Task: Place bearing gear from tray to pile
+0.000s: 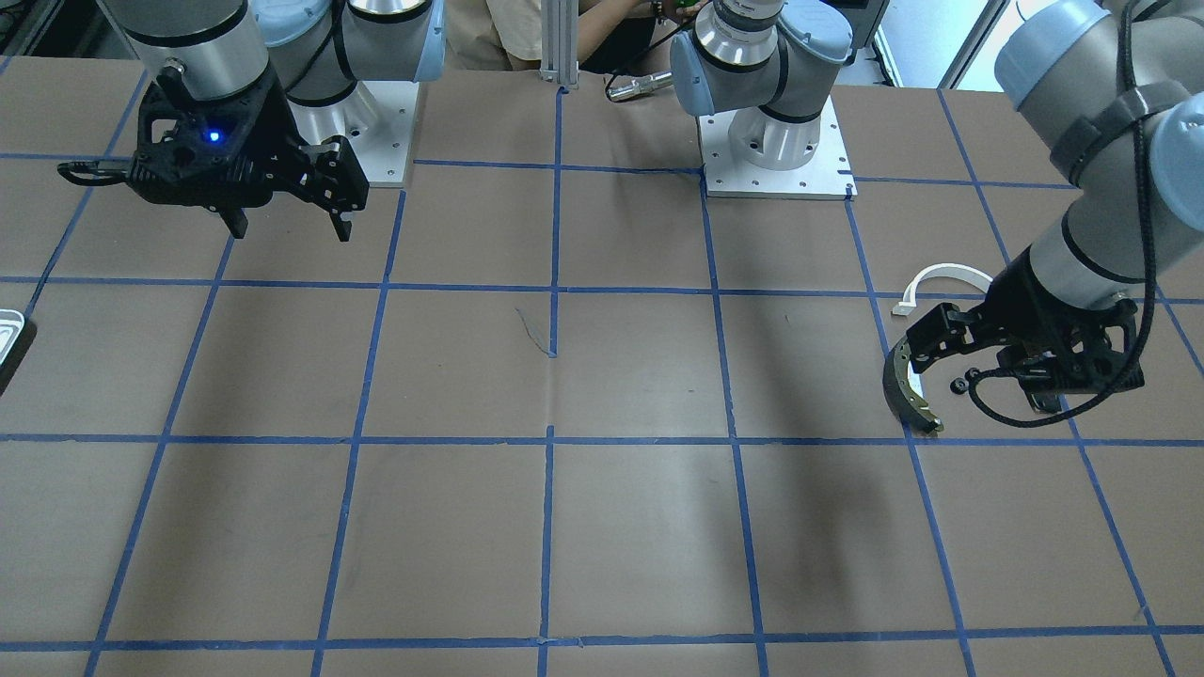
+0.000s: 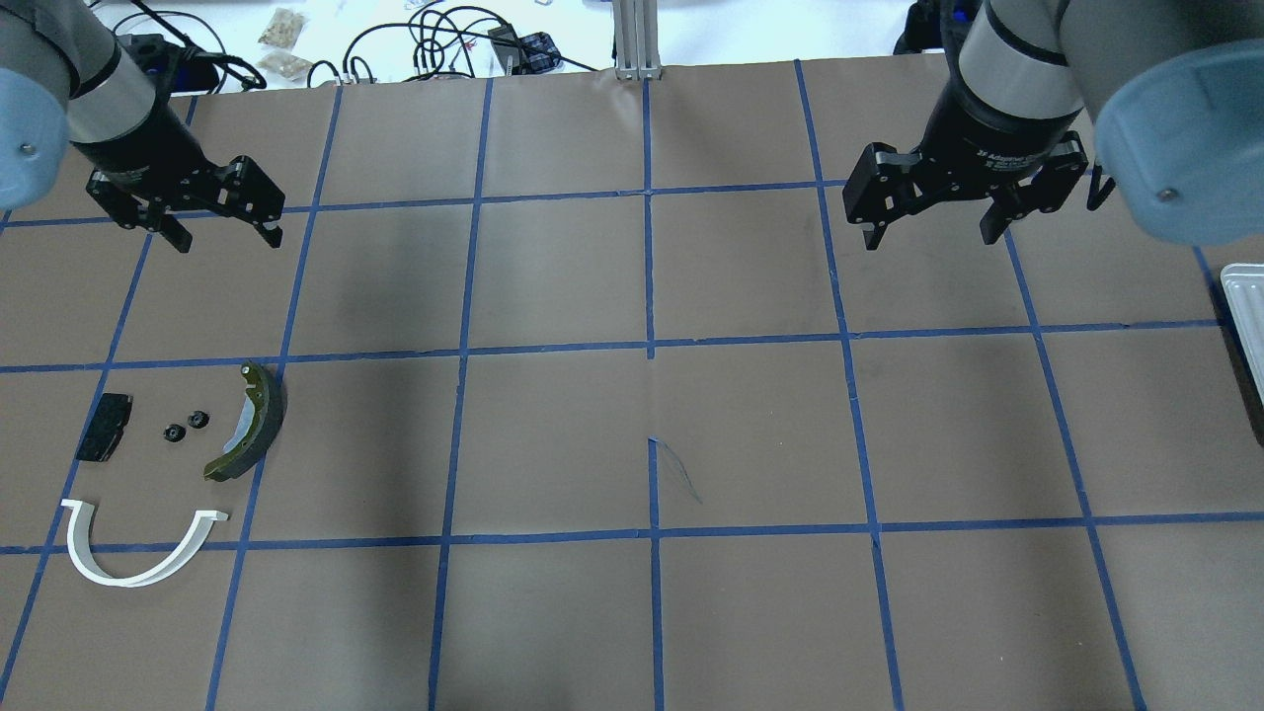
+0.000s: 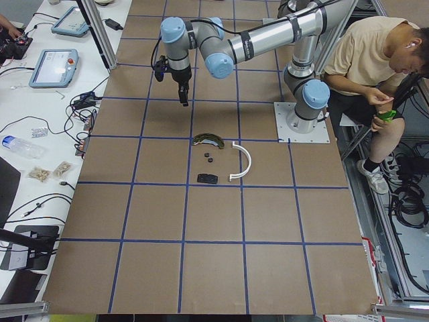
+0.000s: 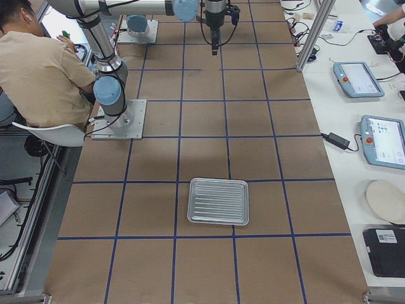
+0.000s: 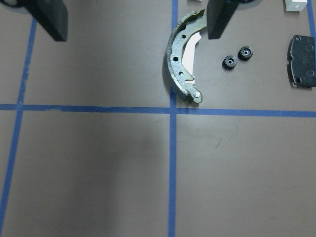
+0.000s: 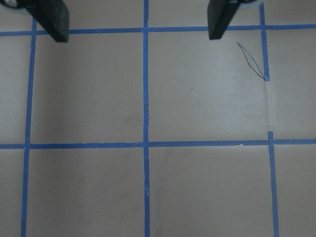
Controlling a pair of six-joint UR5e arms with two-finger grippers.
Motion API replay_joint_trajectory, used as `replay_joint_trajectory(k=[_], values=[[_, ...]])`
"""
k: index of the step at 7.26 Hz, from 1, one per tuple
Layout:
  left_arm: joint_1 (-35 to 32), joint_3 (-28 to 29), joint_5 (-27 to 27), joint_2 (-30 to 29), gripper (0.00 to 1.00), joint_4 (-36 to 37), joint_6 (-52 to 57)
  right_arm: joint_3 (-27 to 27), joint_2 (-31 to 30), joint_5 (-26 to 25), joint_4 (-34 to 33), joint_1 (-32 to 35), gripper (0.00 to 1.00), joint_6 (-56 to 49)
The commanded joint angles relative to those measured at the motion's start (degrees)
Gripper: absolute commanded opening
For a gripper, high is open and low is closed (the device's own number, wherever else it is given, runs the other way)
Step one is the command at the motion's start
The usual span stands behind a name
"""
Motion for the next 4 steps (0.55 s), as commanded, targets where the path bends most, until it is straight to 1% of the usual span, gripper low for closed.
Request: replay_joint_trajectory(k=[1,2,3,4], values=[[-7.21,1.78,-0.36,1.83,1.00,-1.04,-6.99,0.24,-0.02,0.30,-1.10,0.02,1.00,0.41],[-10.64,1.52,-0.62,1.84,1.00,-0.95,-7.00,0.24,-0.02,0.39,-1.10,-0.06,1.00,0.41],[-13.29,2.13,-0.62,3.15,1.00,-0.95,-7.08,0.24,-0.02,0.39,-1.10,-0.06,1.00,0.41],[-13.83,2.05,-0.62,4.46,1.00,-1.21,-7.00,0.24,-0.02,0.21,-1.10,0.02,1.00,0.41]])
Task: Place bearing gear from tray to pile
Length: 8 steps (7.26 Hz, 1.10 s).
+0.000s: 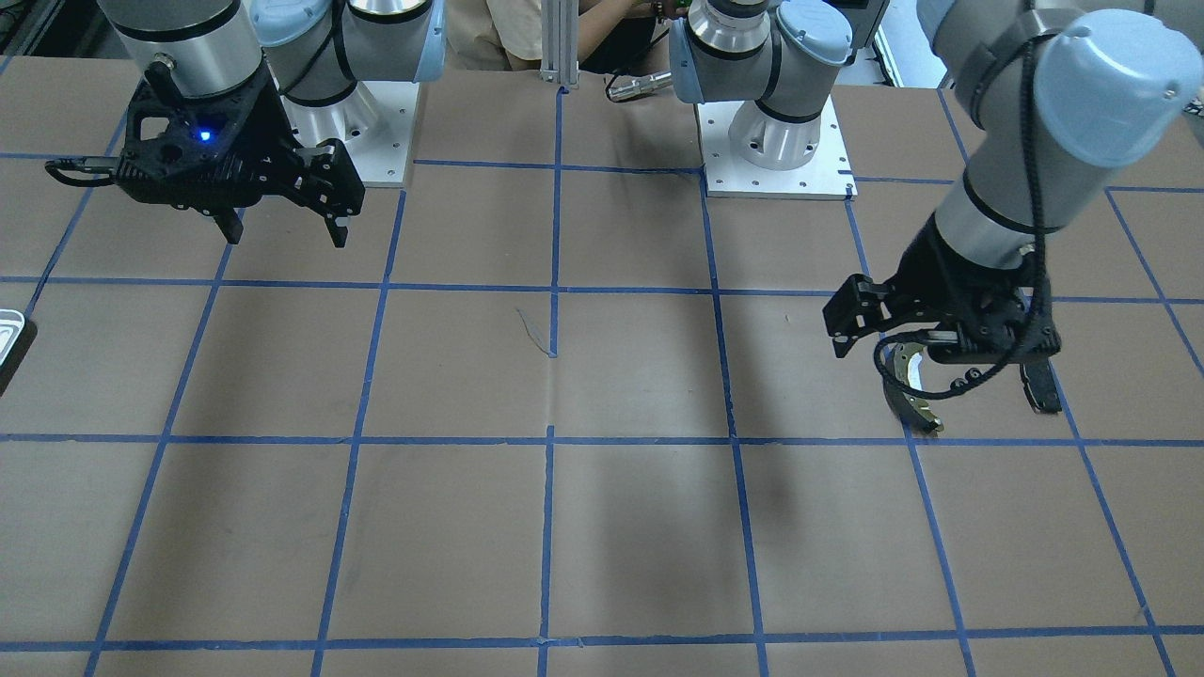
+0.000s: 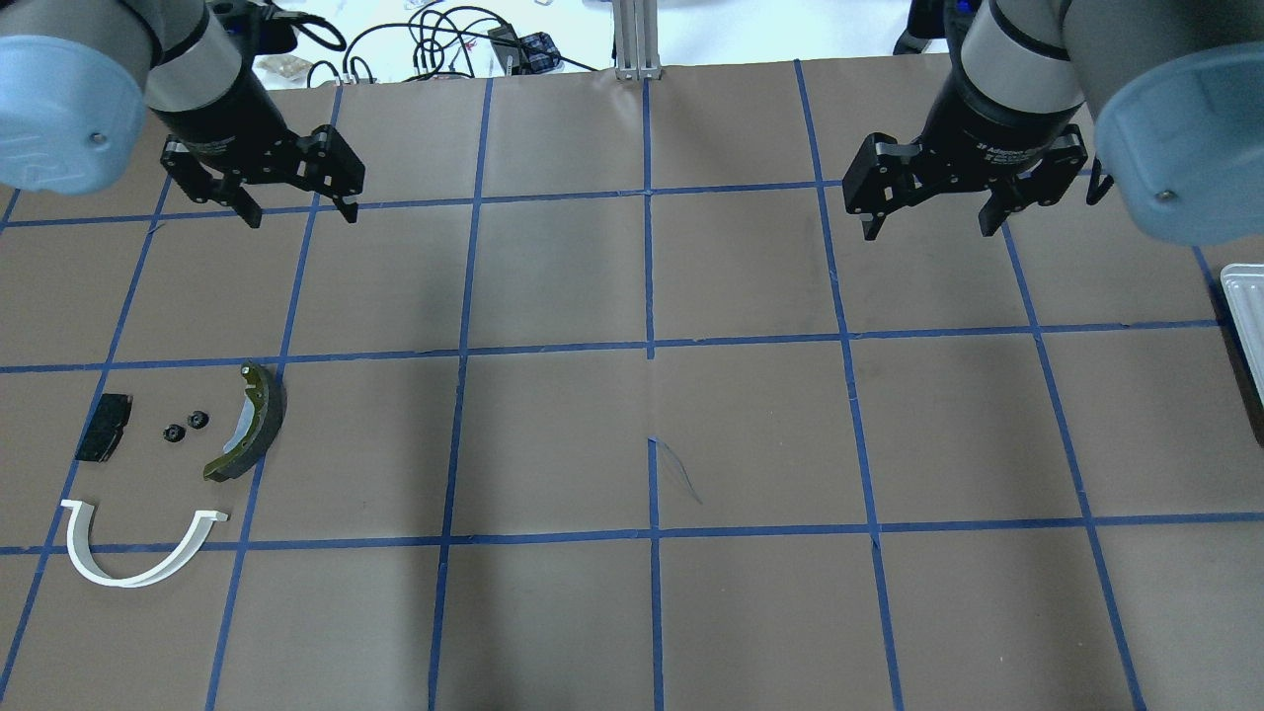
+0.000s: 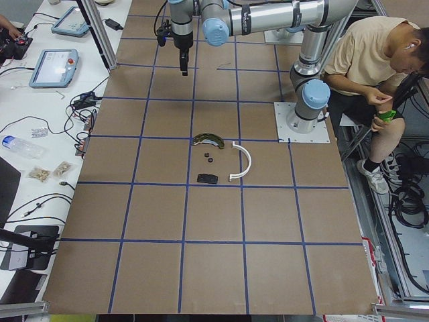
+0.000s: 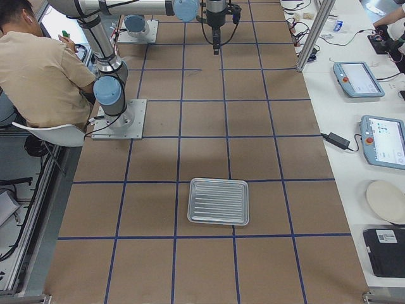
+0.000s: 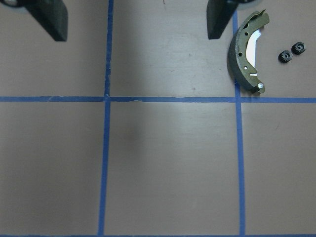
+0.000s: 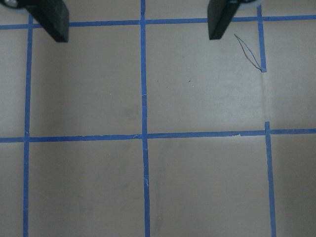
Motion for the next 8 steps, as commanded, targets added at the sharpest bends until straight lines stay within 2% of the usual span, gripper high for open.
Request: replay_joint_trajectory(k=[1,3,8], values=[[-1.89,0.15,-0.04,2.34,1.00,-3.85,-0.10,0.02,0.00,-0.29,-0.02,0.06,1.00,0.01],[-1.45,-0.90,-1.61,3.66,1.00,-8.87,0.08,0.02,-0.09,-0.47,-0.02,0.06,1.00,0.01],[-0.83,-1.17,-1.27,4.54,1.00,-9.43,0.78,0.02,-0.09,-0.56,-0.02,0.06,1.00,0.01]])
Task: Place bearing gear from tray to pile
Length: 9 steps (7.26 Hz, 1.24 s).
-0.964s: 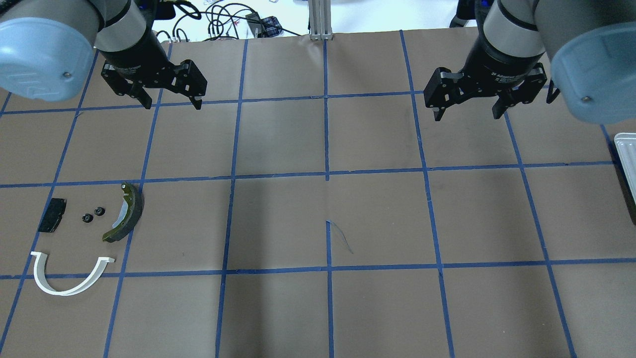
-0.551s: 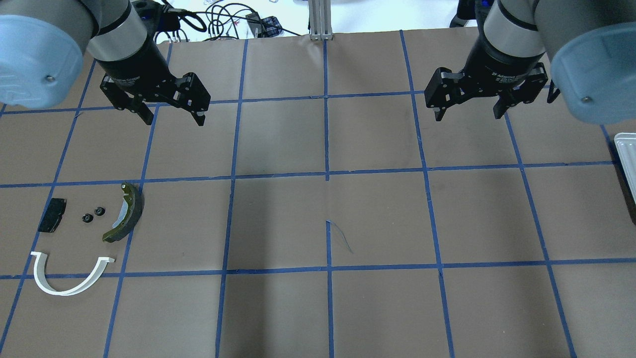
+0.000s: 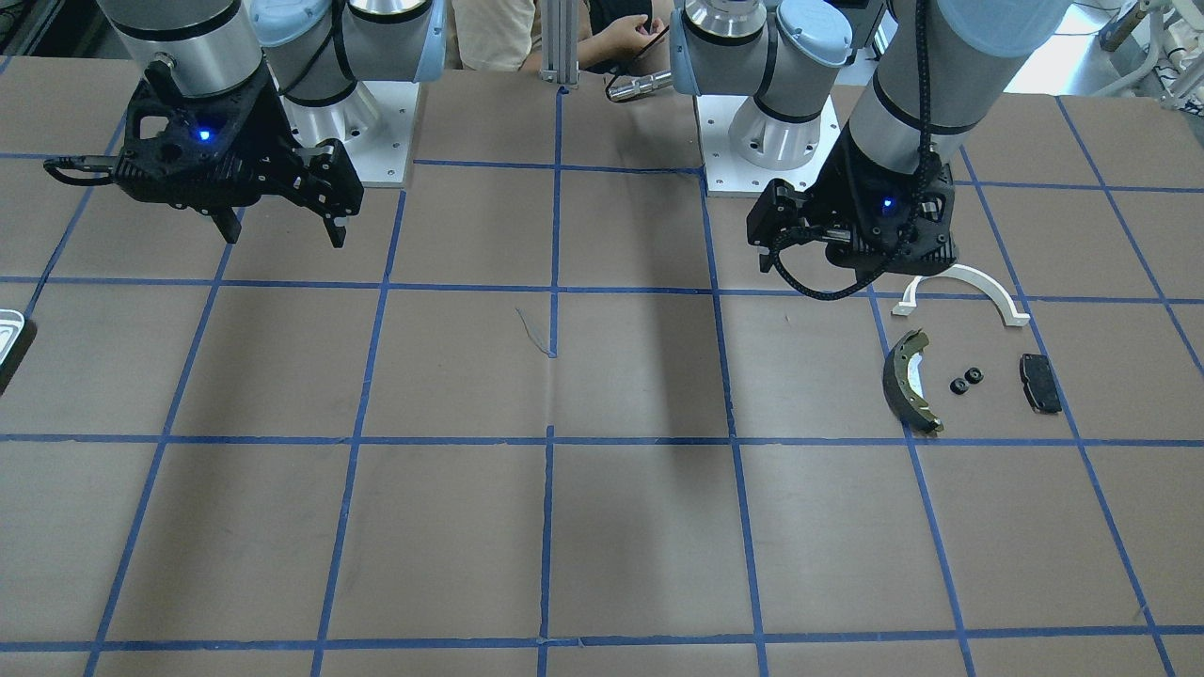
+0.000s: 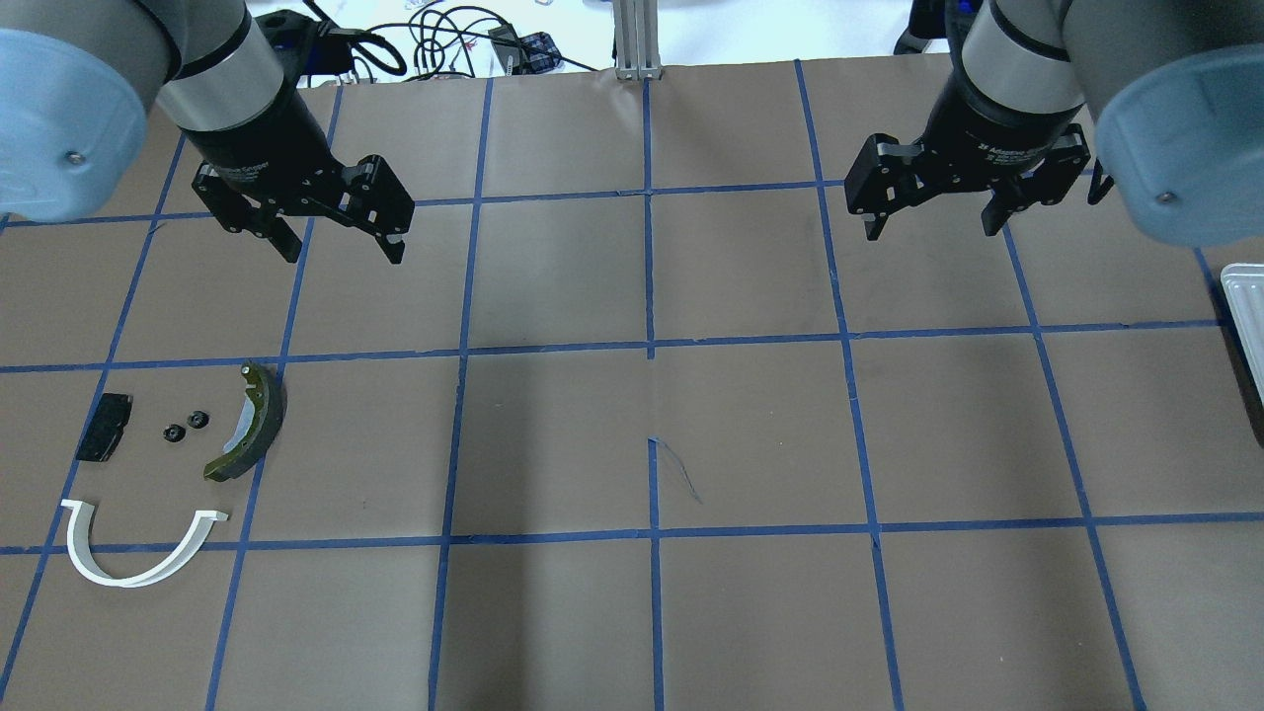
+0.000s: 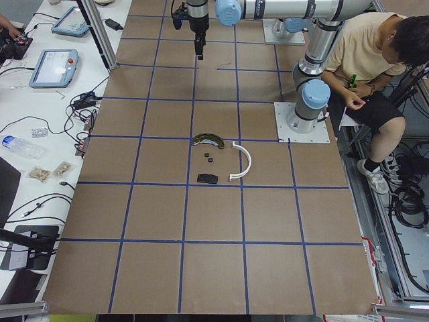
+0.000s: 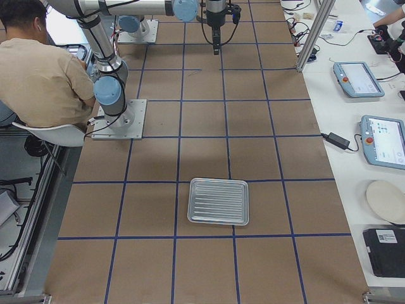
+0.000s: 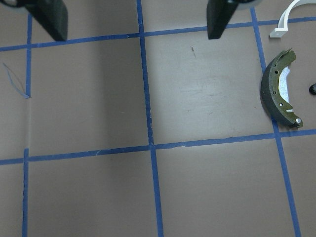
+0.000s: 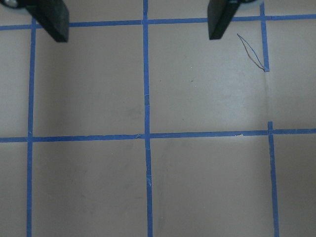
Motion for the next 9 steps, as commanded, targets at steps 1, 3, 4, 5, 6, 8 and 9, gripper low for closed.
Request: replay_joint_trajectory(k=[1,3,4,5,6,8,9], values=[[0.07,-0.13,0.12,0.39,1.00,-0.13,-0.01,0.00,0.00,-0.01,0.00,0.00,1.00,0.00],[0.16,-0.13,0.12,0.57,1.00,-0.13,-0.01,0.00,0.00,-0.09,0.09,0.00,1.00,0.00],[0.16,-0.21,0.12,0.66,1.00,-0.13,0.07,0.00,-0.09,-0.09,0.09,0.00,1.00,0.00],[0.07,-0.39,0.12,0.57,1.00,-0.21,-0.01,0.00,-0.18,-0.09,0.09,0.00,1.00,0.00],[0.07,-1.17,-0.06,0.74,1.00,0.05,-0.01,0.00,-0.18,-0.09,0.09,0.00,1.00,0.00],[0.07,-2.06,0.12,1.18,1.00,0.84,-0.01,0.09,-0.18,-0.09,0.09,0.00,1.00,0.00],[0.07,-2.06,0.03,1.18,1.00,0.93,-0.01,0.09,-0.18,-0.09,0.09,0.00,1.00,0.00]])
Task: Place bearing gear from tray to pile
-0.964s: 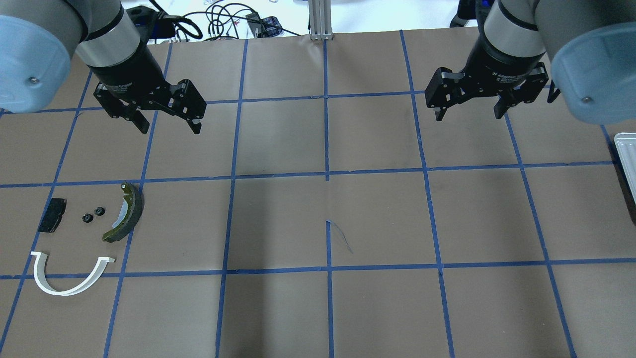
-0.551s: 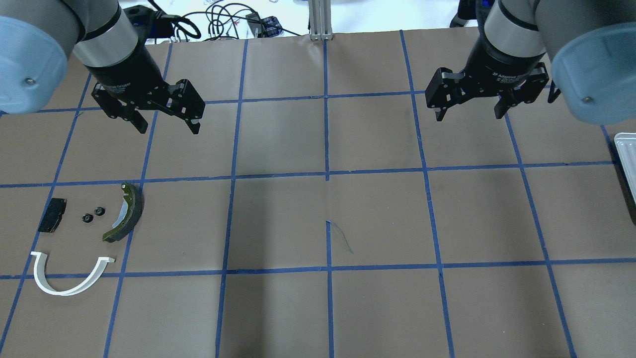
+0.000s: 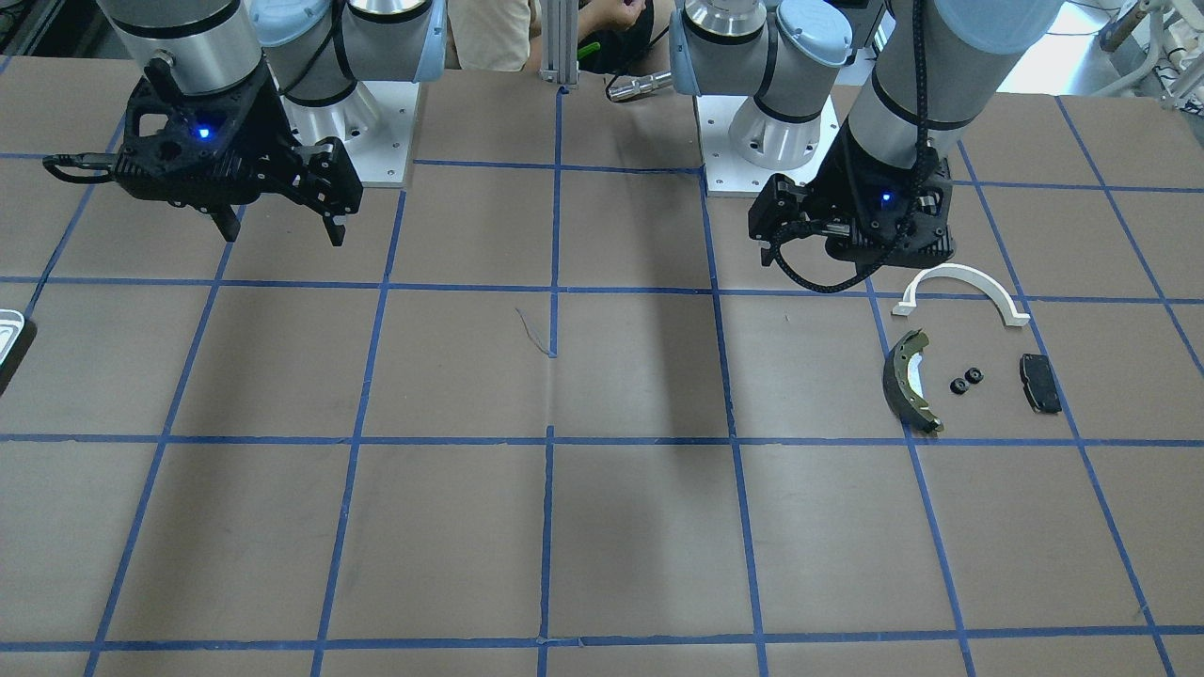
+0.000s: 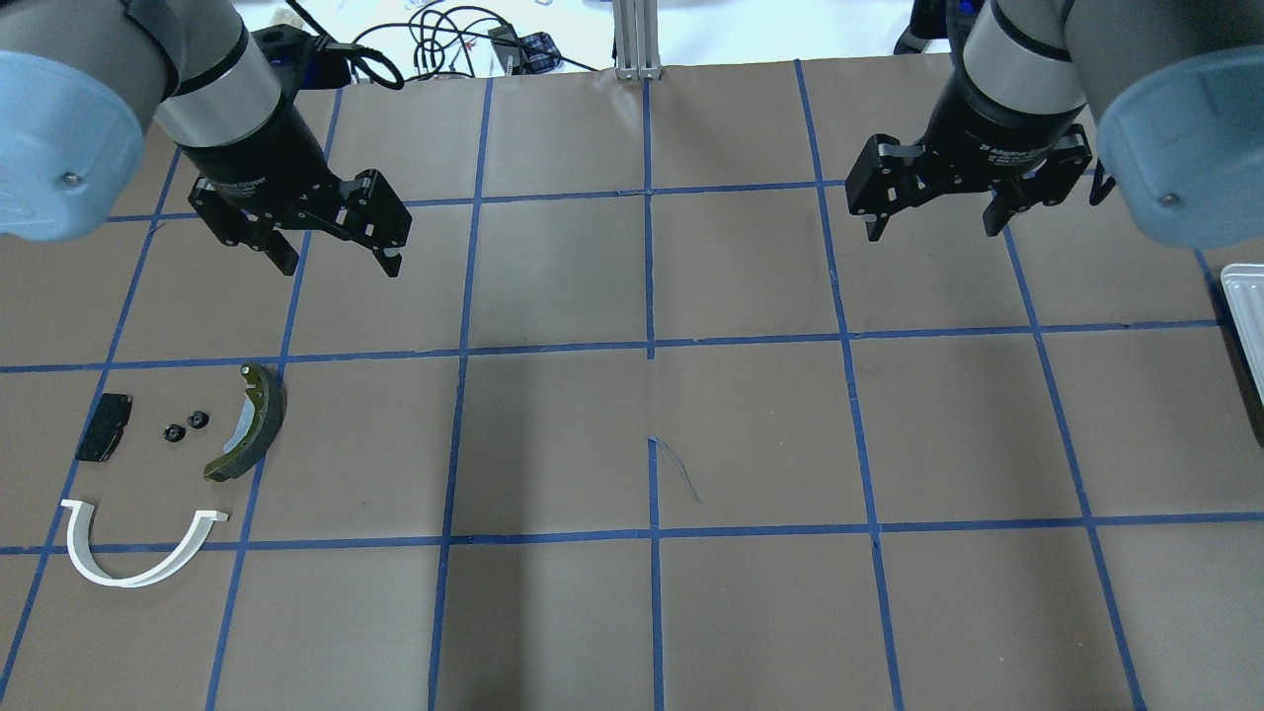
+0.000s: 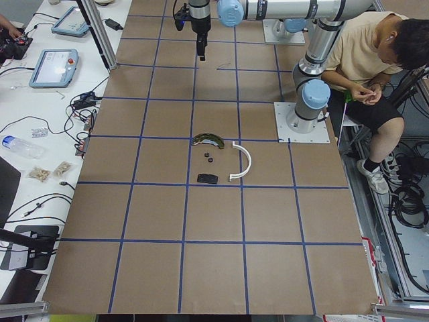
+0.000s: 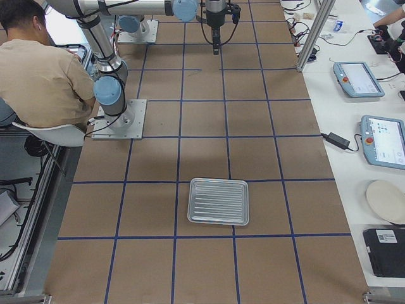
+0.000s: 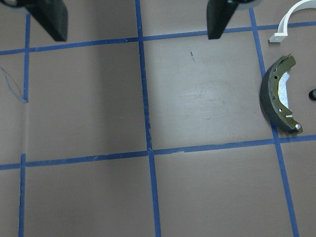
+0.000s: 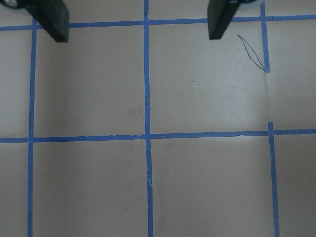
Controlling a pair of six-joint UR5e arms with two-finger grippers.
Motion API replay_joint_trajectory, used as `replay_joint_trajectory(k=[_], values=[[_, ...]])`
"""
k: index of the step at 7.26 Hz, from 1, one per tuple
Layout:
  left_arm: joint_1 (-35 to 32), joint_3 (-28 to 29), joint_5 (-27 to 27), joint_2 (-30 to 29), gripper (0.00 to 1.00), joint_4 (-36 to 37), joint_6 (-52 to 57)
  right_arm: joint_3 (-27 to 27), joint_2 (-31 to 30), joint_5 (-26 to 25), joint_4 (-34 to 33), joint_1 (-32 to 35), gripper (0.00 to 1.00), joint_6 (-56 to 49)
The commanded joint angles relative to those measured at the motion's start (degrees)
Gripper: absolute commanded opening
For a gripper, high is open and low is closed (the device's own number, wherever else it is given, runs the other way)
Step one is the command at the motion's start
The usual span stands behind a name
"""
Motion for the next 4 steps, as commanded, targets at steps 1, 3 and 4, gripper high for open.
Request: replay_joint_trajectory(k=[1,3,4], values=[[0.00,-0.19,-0.03,0.10,1.00,0.22,-0.09,0.02,0.00,0.00,0.00,0.00,1.00,0.00],[0.00,-0.19,-0.12,-0.07,1.00,0.31,-0.79,0.02,0.00,0.00,0.00,0.00,1.00,0.00],[-0.09,-0.19,-0.21,-0.07,1.00,0.66,-0.88,0.02,0.00,0.00,0.00,0.09,1.00,0.00]])
